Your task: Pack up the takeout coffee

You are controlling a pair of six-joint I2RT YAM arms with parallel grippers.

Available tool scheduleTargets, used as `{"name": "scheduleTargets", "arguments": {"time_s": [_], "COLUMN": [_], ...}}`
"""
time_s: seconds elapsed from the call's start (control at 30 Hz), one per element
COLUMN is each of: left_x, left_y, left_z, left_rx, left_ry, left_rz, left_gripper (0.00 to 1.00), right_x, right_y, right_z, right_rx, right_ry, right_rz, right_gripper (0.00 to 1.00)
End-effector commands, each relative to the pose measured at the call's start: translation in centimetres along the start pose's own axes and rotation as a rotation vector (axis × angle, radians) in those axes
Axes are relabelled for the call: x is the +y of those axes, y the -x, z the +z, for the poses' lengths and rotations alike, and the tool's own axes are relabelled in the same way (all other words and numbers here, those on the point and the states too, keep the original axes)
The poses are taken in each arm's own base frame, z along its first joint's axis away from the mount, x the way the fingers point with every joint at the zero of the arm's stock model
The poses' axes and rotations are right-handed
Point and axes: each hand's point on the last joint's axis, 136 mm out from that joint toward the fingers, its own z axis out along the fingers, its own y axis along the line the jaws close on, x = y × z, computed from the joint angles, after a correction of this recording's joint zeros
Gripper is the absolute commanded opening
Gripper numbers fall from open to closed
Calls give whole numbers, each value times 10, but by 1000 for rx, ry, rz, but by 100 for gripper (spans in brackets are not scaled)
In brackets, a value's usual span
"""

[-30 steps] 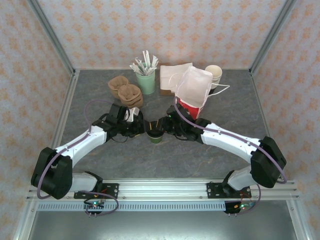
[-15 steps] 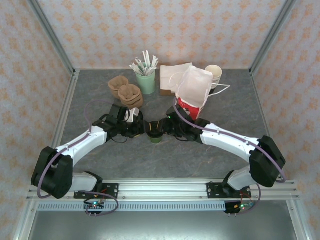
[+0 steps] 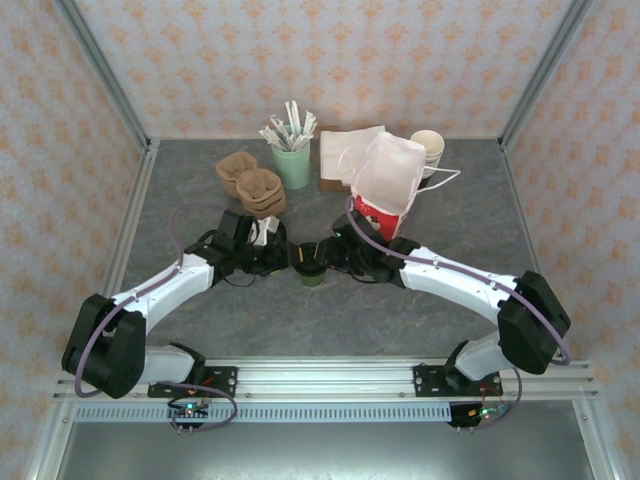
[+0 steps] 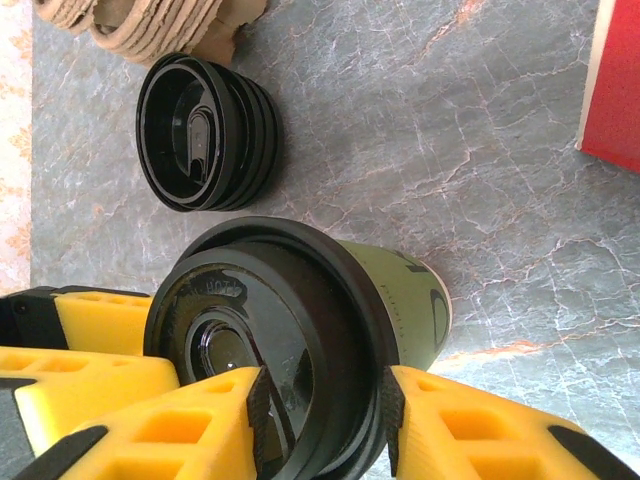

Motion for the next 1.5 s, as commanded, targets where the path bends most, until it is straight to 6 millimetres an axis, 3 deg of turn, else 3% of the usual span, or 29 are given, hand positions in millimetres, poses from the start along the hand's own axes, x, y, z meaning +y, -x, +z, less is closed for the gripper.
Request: {"name": "scheduleTargets", "arguments": {"time_s": [0.0, 0.27, 0.4, 0.87, 1.07, 1.2, 1.47], "left_x": [5, 9, 14, 31, 38, 38, 33], "left_y": [1, 0, 0, -8, -12, -12, -11], "left_z": [-3, 0, 5, 17, 22, 21, 17], "left_rx": [-3, -3, 3, 20, 33, 37, 35], "left_ry": [24, 24, 30, 36, 38, 39, 39], "left_rz": [-3, -7, -22, -51, -64, -62, -44], "left_gripper": [56, 52, 44, 36, 36, 37, 38], "right_x": [0, 2, 2, -2, -4, -12, -25], "right_y": [-1, 0, -1, -2, -1, -4, -14], "right_z": [2, 6, 7, 8, 9, 12, 19], "right_rx": [6, 14, 16, 21, 24, 25, 36], "right_ry": [-14, -19, -18, -40, -58, -79, -87], "right_rz": [-19, -25, -24, -14, -8, 21, 68], "right_gripper": [38, 38, 38, 37, 37, 31, 31]}}
